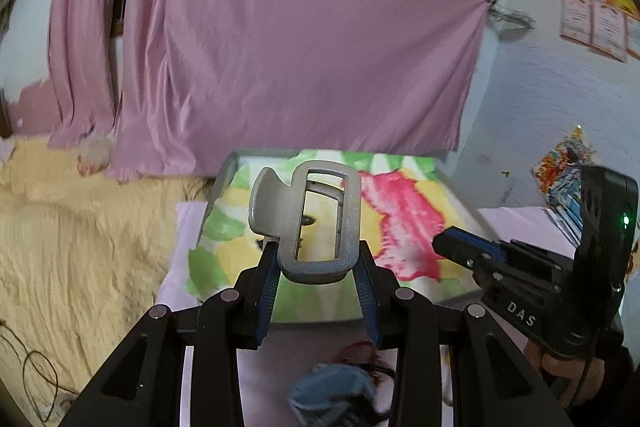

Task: Organize jewelry
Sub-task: 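Lift the grey case with the left tool while the right tool carries the earring to the tray, then open the left tool over the tray while the right tool releases the earring inside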

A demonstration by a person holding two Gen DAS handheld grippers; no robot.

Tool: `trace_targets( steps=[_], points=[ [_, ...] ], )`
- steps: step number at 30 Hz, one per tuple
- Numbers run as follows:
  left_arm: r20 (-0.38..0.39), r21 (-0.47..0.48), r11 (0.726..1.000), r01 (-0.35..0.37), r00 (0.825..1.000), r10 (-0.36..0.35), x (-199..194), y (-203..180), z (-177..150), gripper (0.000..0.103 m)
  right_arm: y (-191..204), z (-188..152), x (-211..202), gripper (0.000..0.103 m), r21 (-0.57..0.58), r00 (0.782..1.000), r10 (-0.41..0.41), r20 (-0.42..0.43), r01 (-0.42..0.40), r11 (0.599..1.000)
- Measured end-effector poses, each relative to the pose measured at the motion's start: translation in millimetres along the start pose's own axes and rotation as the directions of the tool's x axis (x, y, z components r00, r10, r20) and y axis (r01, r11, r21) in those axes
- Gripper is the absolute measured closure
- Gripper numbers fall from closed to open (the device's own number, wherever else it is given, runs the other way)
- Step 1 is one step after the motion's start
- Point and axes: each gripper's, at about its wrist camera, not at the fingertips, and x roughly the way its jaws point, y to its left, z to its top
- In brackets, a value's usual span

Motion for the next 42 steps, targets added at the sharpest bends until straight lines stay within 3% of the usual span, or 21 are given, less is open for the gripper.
trace_targets(
  steps=[5, 12, 16, 22, 26, 30, 34, 38, 42],
  points=[
    [-0.099, -0.045, 0.999, 0.005, 0.995, -0.009, 29, 23, 4, 0.069, -1, -3, 25, 0.092, 0.011, 0.997, 0.009, -0.071, -0.009, 1.0],
    [-0.249, -0.066, 0.998, -0.002, 0.968, -0.015, 61, 37, -2, 0.068, -1, -7, 51, 0.092, 0.019, 0.988, 0.019, -0.154, -0.016, 1.0],
    [-0.303, -0.065, 0.998, -0.006, 0.953, -0.014, 71, 39, -6, 0.068, -3, -10, 62, 0.092, 0.027, 0.98, 0.023, -0.197, -0.018, 0.999],
    [-0.32, -0.037, 0.999, -0.018, 0.948, 0.005, 75, 34, -7, 0.068, -4, -14, 72, 0.092, 0.038, 0.971, 0.028, -0.237, -0.02, 0.999],
    [-0.312, -0.027, 0.999, -0.021, 0.95, 0.012, 75, 32, -9, 0.066, -4, -14, 73, 0.089, 0.04, 0.97, 0.026, -0.242, -0.017, 0.999],
    [-0.294, -0.043, 0.999, 0.009, 0.956, -0.022, 72, 29, -10, 0.055, -7, -15, 65, 0.065, 0.044, 0.975, 0.005, -0.221, 0.004, 0.999],
    [-0.262, -0.045, 0.999, 0.005, 0.965, -0.016, 64, 27, -12, 0.047, -10, -11, 49, 0.065, 0.047, 0.985, -0.02, -0.171, 0.028, 0.998],
    [-0.178, -0.06, 0.998, -0.013, 0.984, 0.002, 45, 27, -13, 0.034, -12, -9, 23, 0.065, 0.058, 0.996, -0.032, -0.089, 0.037, 0.998],
    [-0.033, -0.075, 0.997, -0.033, 0.999, 0.031, 17, 24, -17, 0.019, -16, -13, -8, 0.049, 0.079, 0.998, -0.061, 0.009, 0.06, 0.995]
  ],
)
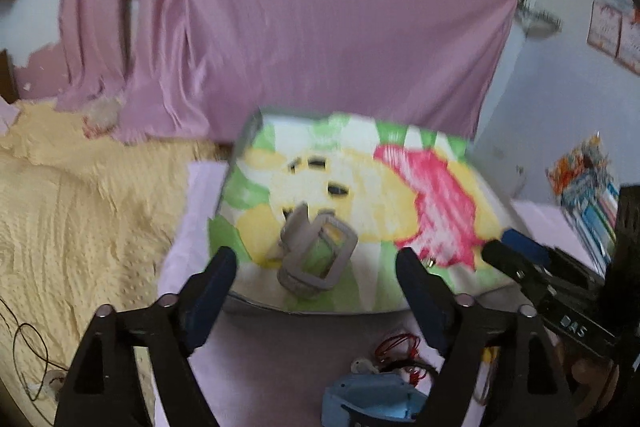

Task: Organize jewelry
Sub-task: 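Open the left tool over the tray while the right tool releases the earring inside, then withdraw both tools from the tray back over the remaining items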

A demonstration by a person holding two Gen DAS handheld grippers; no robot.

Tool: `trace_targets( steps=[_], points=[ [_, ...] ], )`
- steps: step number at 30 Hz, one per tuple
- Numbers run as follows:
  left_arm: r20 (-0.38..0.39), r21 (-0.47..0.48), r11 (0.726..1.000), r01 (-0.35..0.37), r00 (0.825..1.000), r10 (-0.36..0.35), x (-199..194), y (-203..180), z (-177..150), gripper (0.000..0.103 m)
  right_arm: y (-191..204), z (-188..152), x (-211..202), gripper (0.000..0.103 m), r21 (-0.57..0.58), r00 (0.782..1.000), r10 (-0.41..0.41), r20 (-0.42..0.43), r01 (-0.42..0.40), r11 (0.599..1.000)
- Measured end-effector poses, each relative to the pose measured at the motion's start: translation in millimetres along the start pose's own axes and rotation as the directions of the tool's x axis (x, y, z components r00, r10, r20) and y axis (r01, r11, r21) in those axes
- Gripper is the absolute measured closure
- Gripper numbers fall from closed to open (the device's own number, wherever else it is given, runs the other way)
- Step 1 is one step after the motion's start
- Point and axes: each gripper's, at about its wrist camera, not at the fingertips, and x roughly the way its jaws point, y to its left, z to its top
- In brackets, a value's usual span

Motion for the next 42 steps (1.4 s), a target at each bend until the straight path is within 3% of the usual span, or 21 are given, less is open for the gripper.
trace_targets(
  steps=[3, 5, 6, 13, 16, 24, 31, 36, 42],
  points=[
    [0.094, 0.013, 1.0, -0.009, 0.996, 0.007, -19, -7, -7, 0.008, -3, -5, -21, 0.048, 0.007, 0.998, -0.014, 0.064, 0.014, 1.0],
    [0.152, 0.021, 1.0, -0.009, 0.988, 0.006, -31, -13, -13, 0.005, -5, -10, -36, 0.039, 0.016, 0.994, -0.018, 0.112, 0.016, 1.0],
    [0.175, 0.026, 1.0, -0.006, 0.985, 0.001, -36, -16, -17, 0.004, -6, -12, -43, 0.033, 0.019, 0.991, -0.019, 0.13, 0.016, 1.0],
    [0.273, 0.027, 1.0, -0.015, 0.962, 0.007, -64, -30, -42, 0.001, -10, -33, -93, 0.018, 0.02, 0.968, -0.035, 0.25, 0.031, 0.999],
    [0.299, 0.022, 0.999, -0.028, 0.954, 0.02, -73, -33, -53, 0.001, -9, -43, -108, 0.017, 0.009, 0.958, -0.046, 0.282, 0.045, 0.999],
    [0.341, 0.016, 0.998, -0.053, 0.939, 0.044, -90, -38, -84, 0.0, -14, -68, -133, 0.016, -0.011, 0.939, -0.072, 0.337, 0.081, 0.997],
    [0.342, 0.019, 0.998, -0.066, 0.938, 0.056, -94, -38, -104, 0.0, -16, -86, -149, 0.016, -0.029, 0.924, -0.092, 0.371, 0.11, 0.993],
    [0.329, 0.026, 0.997, -0.073, 0.943, 0.061, -94, -40, -112, 0.001, -18, -95, -150, 0.016, -0.042, 0.928, -0.104, 0.358, 0.127, 0.991],
    [0.267, 0.036, 0.997, -0.073, 0.962, 0.06, -86, -36, -116, 0.001, -20, -102, -144, 0.016, -0.043, 0.947, -0.108, 0.304, 0.127, 0.991]
  ],
)
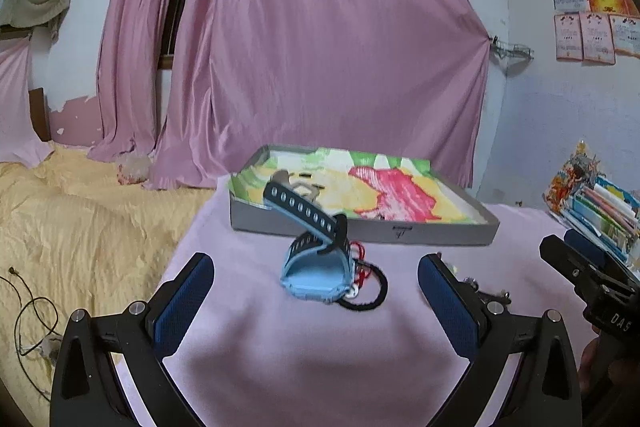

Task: Organize jewelry
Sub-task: 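Withdraw both tools from the tray back over the remaining items, then grasp the blue smartwatch with the left tool while the right tool grasps the second red earring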

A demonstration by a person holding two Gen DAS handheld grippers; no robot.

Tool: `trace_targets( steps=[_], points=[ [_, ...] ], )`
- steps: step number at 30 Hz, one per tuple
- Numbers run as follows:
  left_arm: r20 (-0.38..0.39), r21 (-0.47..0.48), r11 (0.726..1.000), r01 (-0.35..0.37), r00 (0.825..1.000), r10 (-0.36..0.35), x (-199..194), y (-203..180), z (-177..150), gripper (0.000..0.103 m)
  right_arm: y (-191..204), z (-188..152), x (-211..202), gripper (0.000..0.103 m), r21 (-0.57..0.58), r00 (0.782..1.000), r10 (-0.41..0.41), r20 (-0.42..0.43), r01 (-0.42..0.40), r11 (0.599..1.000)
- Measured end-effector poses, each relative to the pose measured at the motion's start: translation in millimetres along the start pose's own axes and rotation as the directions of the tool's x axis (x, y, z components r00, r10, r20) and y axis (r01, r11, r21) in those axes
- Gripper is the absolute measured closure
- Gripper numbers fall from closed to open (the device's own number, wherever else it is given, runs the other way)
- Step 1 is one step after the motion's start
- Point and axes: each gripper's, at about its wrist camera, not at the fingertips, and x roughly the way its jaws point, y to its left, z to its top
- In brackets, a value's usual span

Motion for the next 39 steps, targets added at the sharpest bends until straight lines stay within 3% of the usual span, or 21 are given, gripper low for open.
trace_targets(
  steps=[12, 21, 27, 33, 39],
  points=[
    [-0.147, 0.026, 1.0, 0.011, 0.989, -0.007, 20, -5, -6, 0.001, -4, -14, 11, 0.016, 0.013, 0.994, 0.007, -0.111, -0.005, 1.0],
    [-0.206, 0.024, 0.999, 0.029, 0.978, -0.024, 28, -7, -7, 0.001, -8, -20, 21, 0.017, 0.055, 0.985, 0.002, -0.173, 0.008, 0.998],
    [-0.209, 0.009, 0.999, 0.04, 0.977, -0.037, 30, -7, -6, 0.001, -14, -20, 31, 0.04, 0.091, 0.977, -0.021, -0.21, 0.041, 0.995],
    [-0.216, -0.008, 0.999, 0.045, 0.975, -0.045, 35, -8, -3, 0.01, -16, -24, 41, 0.063, 0.101, 0.965, -0.039, -0.259, 0.067, 0.993],
    [-0.225, -0.02, 0.999, 0.044, 0.973, -0.047, 41, -9, -3, 0.011, -16, -25, 49, 0.071, 0.093, 0.952, -0.063, -0.299, 0.095, 0.991]
  ],
)
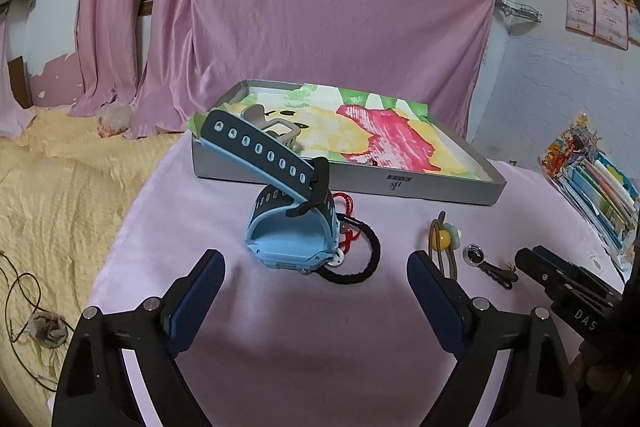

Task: Organize jewelry
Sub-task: 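Grasp the blue smartwatch with the left tool while the right tool grasps the second red earring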

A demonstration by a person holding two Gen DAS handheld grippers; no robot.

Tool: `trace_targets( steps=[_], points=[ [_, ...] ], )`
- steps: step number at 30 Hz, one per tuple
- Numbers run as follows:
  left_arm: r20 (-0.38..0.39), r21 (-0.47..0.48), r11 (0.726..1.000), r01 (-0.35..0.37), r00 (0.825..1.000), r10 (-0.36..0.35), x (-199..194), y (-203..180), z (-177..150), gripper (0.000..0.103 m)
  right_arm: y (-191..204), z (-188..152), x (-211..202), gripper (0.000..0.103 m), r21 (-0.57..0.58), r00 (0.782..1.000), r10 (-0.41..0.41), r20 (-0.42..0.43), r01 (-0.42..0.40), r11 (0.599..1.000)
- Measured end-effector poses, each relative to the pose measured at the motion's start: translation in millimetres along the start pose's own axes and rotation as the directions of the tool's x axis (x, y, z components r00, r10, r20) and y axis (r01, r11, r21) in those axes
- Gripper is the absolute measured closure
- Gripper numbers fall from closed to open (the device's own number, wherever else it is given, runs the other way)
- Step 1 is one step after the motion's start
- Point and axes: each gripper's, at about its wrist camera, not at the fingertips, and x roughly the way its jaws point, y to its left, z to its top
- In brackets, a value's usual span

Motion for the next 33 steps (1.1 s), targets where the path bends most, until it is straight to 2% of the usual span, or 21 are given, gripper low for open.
trace_targets(
  steps=[1, 7, 15, 20, 28, 31, 33],
  points=[
    [-0.002, -0.001, 1.0, 0.001, 1.0, -0.001, 1, 0, 0, 0.012, 1, 0, 2, 0.075, -0.002, 1.0, -0.004, -0.013, 0.004, 1.0],
    [-0.013, -0.014, 1.0, 0.001, 1.0, -0.001, 4, 1, 1, 0.013, 5, 1, 9, 0.079, -0.024, 0.999, -0.004, -0.049, 0.003, 1.0],
    [-0.058, -0.042, 0.999, 0.001, 0.998, -0.003, 15, 4, 6, 0.021, 7, 4, 11, 0.084, -0.037, 0.997, 0.013, -0.071, -0.015, 0.999],
    [-0.061, -0.071, 0.997, 0.008, 0.998, -0.013, 18, 6, 10, 0.025, 5, 4, 11, 0.088, -0.013, 0.996, 0.038, -0.081, -0.04, 0.999],
    [-0.038, -0.121, 0.993, 0.004, 0.999, -0.009, 21, 11, 14, 0.042, 3, 3, 13, 0.088, 0.015, 0.995, 0.056, -0.086, -0.055, 0.998],
    [-0.032, -0.128, 0.992, 0.001, 0.999, -0.005, 21, 12, 15, 0.054, 2, 2, 13, 0.09, 0.02, 0.994, 0.063, -0.087, -0.062, 0.998],
    [-0.036, -0.124, 0.992, 0.018, 0.999, -0.023, 23, 10, 16, 0.067, 3, 2, 12, 0.091, 0.021, 0.994, 0.066, -0.087, -0.064, 0.998]
  ],
)
